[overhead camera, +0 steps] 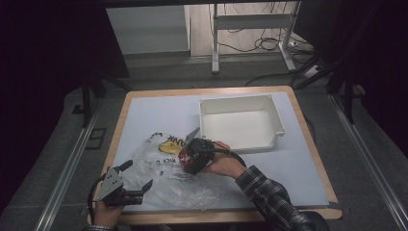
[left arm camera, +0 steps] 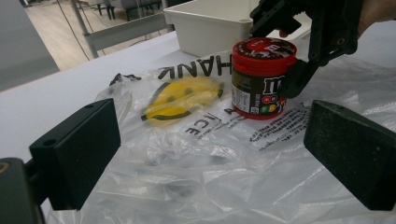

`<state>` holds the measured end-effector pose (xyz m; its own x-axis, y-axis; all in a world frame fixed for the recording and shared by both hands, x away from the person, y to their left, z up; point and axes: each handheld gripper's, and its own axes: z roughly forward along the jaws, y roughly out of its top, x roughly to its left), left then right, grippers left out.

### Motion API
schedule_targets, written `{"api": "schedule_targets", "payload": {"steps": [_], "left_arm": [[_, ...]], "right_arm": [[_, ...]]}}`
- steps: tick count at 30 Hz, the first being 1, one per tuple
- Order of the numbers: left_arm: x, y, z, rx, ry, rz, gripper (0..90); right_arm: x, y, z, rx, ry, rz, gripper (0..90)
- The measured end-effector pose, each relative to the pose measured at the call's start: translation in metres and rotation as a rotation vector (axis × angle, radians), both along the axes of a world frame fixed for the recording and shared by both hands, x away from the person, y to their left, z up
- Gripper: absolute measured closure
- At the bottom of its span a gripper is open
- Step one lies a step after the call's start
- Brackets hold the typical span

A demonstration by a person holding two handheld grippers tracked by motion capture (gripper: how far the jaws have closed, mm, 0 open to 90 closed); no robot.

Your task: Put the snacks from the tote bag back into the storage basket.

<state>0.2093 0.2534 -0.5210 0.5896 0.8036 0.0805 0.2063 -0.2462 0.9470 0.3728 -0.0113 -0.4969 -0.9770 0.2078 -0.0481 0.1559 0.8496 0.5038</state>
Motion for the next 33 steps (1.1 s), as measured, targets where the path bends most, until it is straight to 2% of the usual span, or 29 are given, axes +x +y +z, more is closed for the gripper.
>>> {"api": "schedule_targets", "payload": {"steps": [6, 7, 14, 25, 27, 30, 33], "left_arm": [[0.000, 0.000, 0.000, 0.003, 0.000, 0.000, 3.7], [0.000, -0.001, 0.000, 0.004, 0.000, -0.001, 3.6], [0.000, -0.001, 0.000, 0.009, 0.000, -0.002, 3.6], [0.000, -0.002, 0.000, 0.020, 0.001, 0.001, 3.6], [0.000, -0.002, 0.000, 0.019, 0.000, 0.000, 3.6], [0.000, -0.002, -0.001, 0.020, 0.001, 0.001, 3.6], [0.000, -0.002, -0.001, 0.022, 0.000, 0.001, 3.6]], "right_arm": [[0.001, 0.010, -0.002, -0.058, 0.007, 0.016, 20.9], [0.002, 0.014, -0.003, -0.085, 0.010, 0.024, 20.9], [0.005, 0.022, -0.008, -0.136, 0.014, 0.036, 22.3], [0.003, 0.021, -0.004, -0.127, 0.014, 0.014, 25.4], [0.001, 0.021, -0.003, -0.134, 0.006, 0.021, 25.5], [-0.001, 0.022, 0.000, -0.128, 0.020, 0.036, 25.6], [-0.004, 0.022, 0.004, -0.127, 0.006, 0.055, 25.6]]}}
